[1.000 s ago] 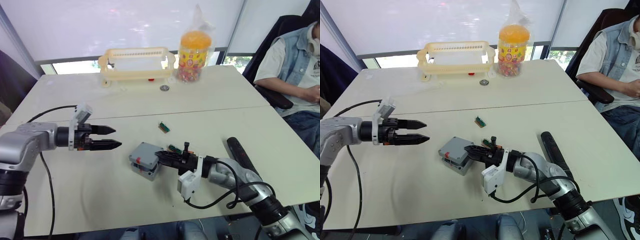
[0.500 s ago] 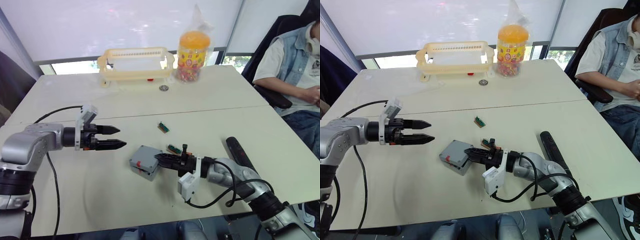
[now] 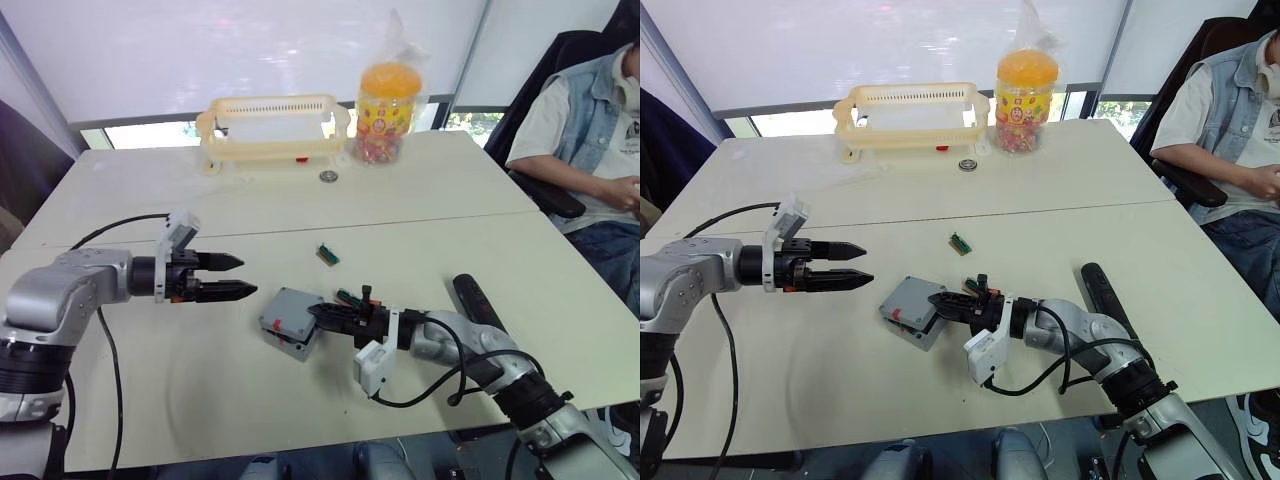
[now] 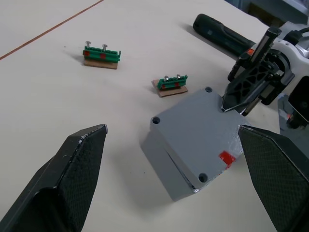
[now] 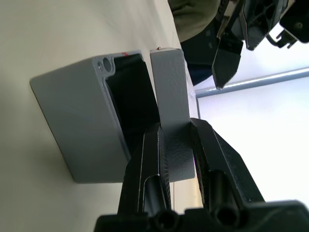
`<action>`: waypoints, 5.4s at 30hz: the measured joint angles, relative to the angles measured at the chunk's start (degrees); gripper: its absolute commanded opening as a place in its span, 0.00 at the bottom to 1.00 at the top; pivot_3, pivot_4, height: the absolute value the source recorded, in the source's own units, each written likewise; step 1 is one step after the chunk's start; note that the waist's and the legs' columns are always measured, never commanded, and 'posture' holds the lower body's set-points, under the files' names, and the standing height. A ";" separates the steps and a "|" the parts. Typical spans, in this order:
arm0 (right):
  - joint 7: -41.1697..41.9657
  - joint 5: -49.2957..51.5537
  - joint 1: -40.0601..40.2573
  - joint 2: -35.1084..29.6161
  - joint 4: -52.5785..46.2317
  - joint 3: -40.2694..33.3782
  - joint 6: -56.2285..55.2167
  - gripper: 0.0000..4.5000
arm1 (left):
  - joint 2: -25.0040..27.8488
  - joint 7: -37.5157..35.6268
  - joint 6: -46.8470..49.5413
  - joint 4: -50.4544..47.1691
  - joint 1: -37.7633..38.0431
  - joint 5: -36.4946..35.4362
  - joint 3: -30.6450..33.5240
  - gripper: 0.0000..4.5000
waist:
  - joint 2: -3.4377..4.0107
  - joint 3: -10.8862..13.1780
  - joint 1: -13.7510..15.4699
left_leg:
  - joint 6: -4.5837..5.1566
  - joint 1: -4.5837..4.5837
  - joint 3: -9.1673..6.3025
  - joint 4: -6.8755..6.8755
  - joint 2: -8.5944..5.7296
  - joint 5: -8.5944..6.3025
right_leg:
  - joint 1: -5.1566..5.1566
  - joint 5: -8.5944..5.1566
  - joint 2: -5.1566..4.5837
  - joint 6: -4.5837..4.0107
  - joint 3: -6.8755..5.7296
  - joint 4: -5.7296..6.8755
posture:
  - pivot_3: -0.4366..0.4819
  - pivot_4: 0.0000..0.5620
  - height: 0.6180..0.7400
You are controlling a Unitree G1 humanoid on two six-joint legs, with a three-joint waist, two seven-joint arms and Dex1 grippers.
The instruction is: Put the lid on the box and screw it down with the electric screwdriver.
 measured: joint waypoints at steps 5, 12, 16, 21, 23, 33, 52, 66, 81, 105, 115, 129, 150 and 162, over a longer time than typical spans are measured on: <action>-0.60 -0.84 -0.04 0.00 0.00 0.33 0.02 0.11 | -0.82 0.28 0.01 0.01 0.00 0.01 0.00 0.99 | 0.00 0.00 -0.01 | 0.00 0.01 0.00 0.00 0.00 0.00 | 0.01 0.00 0.00 0.00 0.00 0.01 | 0.48 0.27 1.00; -0.56 -1.53 -0.53 0.00 0.01 0.66 0.70 0.11 | -1.35 0.38 0.23 -0.13 0.01 0.00 0.00 0.99 | 0.00 0.00 0.02 | -0.01 0.02 0.00 0.02 0.00 0.00 | 0.01 0.00 0.00 0.00 0.01 0.08 | 0.48 0.27 1.00; -0.77 -1.53 -0.47 -0.20 0.00 0.76 0.78 0.11 | -1.90 0.49 0.13 -0.80 0.00 0.15 -0.05 0.99 | 0.00 -0.01 0.06 | -0.01 0.05 0.00 0.03 0.00 0.01 | 0.01 0.00 0.00 0.00 0.01 0.12 | 0.48 0.27 1.00; -1.19 -1.50 -0.13 -0.81 -0.07 0.76 0.81 0.11 | -4.06 1.44 -3.85 -0.61 -0.29 4.11 -3.55 0.99 | 0.00 -0.02 0.19 | -0.02 0.16 0.02 0.04 -0.02 0.01 | 0.11 0.00 -0.01 0.00 0.03 0.13 | 0.48 0.27 1.00; -1.32 -1.50 0.08 -0.86 -0.15 0.76 0.92 0.11 | -5.45 1.69 -6.30 0.19 -0.41 6.49 -5.90 0.99 | 0.00 -0.02 0.22 | -0.02 0.21 0.03 0.04 -0.03 0.01 | 0.18 0.00 -0.01 0.00 0.04 0.13 | 0.48 0.27 1.00; -1.28 -1.98 0.34 -0.88 -1.06 1.03 1.74 0.11 | -8.82 2.44 -9.59 4.06 -3.32 10.06 -8.30 0.99 | -0.01 -0.03 0.09 | -0.01 0.27 0.05 0.04 -0.02 0.01 | 0.19 -0.01 -0.01 -0.01 0.06 0.16 | 0.48 0.27 1.00; -2.94 -1.78 2.37 -1.97 -5.00 -0.40 2.73 0.99 | -10.36 0.65 -14.16 5.21 -2.06 16.56 -13.16 1.00 | -0.02 -0.07 0.30 | 0.05 0.92 0.02 -0.06 -0.01 -0.03 | 0.90 -0.04 0.00 -0.04 0.04 -0.02 | 0.48 0.27 1.00; -3.92 -1.45 8.28 -8.92 -5.73 -3.05 1.14 0.99 | -11.06 0.41 -18.10 5.92 -0.48 17.56 -13.25 1.00 | 0.00 -0.12 0.43 | 0.07 0.95 0.04 -0.05 -0.01 -0.04 | 0.95 -0.04 0.00 -0.04 0.04 -0.06 | 0.48 0.27 1.00; 7.60 49.69 21.15 1.18 -29.47 -18.27 47.75 0.99 | -6.21 8.13 0.49 1.47 -1.54 2.72 8.19 1.00 | -0.02 -0.06 0.24 | 0.13 0.92 -0.29 -0.06 0.24 -0.07 | 0.94 -0.04 0.00 -0.04 0.02 -0.07 | 0.48 0.27 1.00; 17.68 77.35 26.60 -5.59 -43.90 -24.33 87.54 0.69 | -12.21 23.61 -7.37 -11.60 20.92 6.57 9.70 0.81 | -0.03 -0.05 1.76 | 0.14 0.84 -0.22 -0.08 0.26 -0.09 | 0.95 -0.11 -0.03 -0.16 -0.01 -0.35 | 0.48 0.27 1.00; 19.15 77.06 25.44 -6.44 -44.44 -20.90 90.86 0.00 | -12.39 25.25 -8.57 -16.67 24.40 5.43 10.37 0.01 | -0.02 -0.05 1.78 | 0.14 0.85 -0.17 -0.07 0.24 -0.09 | 0.97 -0.14 -0.02 -0.21 -0.01 -0.37 | 0.48 0.27 1.00; 19.35 69.39 16.55 -0.60 -35.60 -7.05 92.54 0.00 | -16.09 22.80 -13.48 -8.50 19.11 11.30 -0.86 0.01 | -0.03 -0.05 1.74 | 0.14 0.83 -0.21 -0.08 0.22 -0.09 | 0.96 -0.09 -0.02 -0.11 -0.04 -0.42 | 0.48 0.27 1.00; 21.92 62.97 12.46 4.34 -25.73 -4.23 89.66 0.00 | -15.82 20.03 -8.23 -16.27 23.98 9.98 -4.43 0.01 | -0.02 -0.05 1.71 | 0.14 0.82 -0.22 -0.08 0.22 -0.09 | 0.95 -0.10 -0.03 -0.14 -0.04 -0.42 | 0.48 0.27 1.00; 22.54 61.52 12.90 3.49 -25.75 -6.50 89.29 0.00 | -17.51 20.09 -8.27 -16.55 23.93 10.54 -6.86 0.01 | -0.02 -0.05 1.73 | 0.14 0.82 -0.21 -0.08 0.22 -0.09 | 0.95 -0.14 -0.03 -0.20 -0.04 -0.42 | 0.48 0.27 1.00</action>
